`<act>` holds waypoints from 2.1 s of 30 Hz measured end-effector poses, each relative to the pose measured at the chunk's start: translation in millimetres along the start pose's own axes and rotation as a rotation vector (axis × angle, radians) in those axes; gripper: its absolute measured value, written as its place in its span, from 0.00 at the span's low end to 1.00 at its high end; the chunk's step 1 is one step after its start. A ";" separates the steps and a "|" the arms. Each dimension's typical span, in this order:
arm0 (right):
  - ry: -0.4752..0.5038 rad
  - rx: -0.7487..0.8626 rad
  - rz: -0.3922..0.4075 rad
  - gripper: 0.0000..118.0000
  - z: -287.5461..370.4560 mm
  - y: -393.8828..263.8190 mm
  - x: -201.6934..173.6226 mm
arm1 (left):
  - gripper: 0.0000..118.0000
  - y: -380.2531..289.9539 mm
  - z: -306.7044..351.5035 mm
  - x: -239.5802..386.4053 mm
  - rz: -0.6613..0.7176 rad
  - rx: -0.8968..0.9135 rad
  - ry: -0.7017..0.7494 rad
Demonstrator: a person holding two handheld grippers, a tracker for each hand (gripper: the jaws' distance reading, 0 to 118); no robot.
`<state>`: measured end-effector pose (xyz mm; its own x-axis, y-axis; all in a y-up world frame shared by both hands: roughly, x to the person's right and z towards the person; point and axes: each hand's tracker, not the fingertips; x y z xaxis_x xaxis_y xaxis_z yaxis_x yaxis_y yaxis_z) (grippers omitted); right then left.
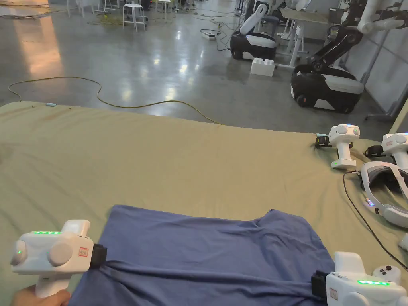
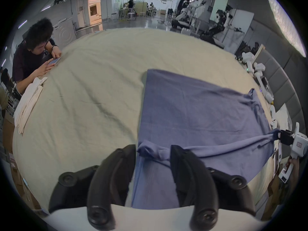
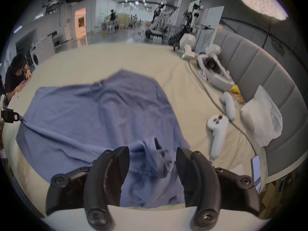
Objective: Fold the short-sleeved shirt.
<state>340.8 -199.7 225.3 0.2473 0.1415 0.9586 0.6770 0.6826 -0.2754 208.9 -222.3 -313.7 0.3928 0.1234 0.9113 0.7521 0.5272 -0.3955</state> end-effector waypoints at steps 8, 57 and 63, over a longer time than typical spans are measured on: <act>0.001 0.434 -0.025 0.53 88.4 44.2 -32.0 | 0.47 2.5 81.8 29.1 -0.038 0.422 -0.030; 0.036 0.609 -0.032 0.00 148.9 -7.8 -77.4 | 0.48 -45.4 6.2 -28.8 0.000 -0.106 0.055; 0.037 0.555 -0.038 0.00 137.8 -13.0 -73.0 | 0.58 -56.4 -19.2 -27.3 0.002 -0.212 0.052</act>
<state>218.4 -120.1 168.9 0.2607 0.0913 0.9611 0.2218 0.9632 -0.1517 165.9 -271.5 -318.4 0.4169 0.0774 0.9057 0.8437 0.3379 -0.4172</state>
